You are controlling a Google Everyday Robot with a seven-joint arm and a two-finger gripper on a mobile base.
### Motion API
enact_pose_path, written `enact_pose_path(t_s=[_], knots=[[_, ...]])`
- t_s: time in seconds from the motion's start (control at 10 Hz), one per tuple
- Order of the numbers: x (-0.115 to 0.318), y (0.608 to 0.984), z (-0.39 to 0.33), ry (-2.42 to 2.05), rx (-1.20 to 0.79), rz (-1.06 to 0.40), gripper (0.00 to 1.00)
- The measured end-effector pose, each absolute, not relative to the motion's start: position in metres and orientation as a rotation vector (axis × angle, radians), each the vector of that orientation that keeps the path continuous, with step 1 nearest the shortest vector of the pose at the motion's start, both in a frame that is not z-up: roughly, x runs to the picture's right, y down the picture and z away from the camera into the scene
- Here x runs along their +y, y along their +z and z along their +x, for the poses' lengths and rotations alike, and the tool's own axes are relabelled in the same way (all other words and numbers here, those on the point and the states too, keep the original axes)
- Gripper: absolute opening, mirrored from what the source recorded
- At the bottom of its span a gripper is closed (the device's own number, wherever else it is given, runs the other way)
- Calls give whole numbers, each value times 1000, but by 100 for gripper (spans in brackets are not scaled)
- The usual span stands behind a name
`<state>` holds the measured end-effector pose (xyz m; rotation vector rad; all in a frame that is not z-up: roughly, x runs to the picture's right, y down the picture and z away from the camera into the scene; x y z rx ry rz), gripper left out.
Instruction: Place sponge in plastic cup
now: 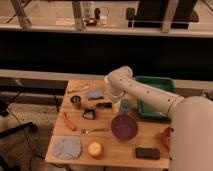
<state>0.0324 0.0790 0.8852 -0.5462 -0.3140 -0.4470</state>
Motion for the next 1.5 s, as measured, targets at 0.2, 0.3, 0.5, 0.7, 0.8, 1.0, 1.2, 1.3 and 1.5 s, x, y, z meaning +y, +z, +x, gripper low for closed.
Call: enact_pose_path(t_s=[0.2,0.3,0.5,0.7,0.8,1.0,1.2,1.3,1.5], knots=[[58,889,15,-470,-319,-516,80],[44,894,6,-486,-321,-498,80],[14,904,-16,-517,-328,-464,80],[1,911,-15,-521,-322,-443,80],[-3,914,-18,-520,-325,-431,80],[-5,918,-27,-520,-338,-415,80],[-2,925,-38,-524,-351,-408,80],[-2,928,-42,-527,-357,-406,80],[-1,935,-52,-535,-372,-408,80]])
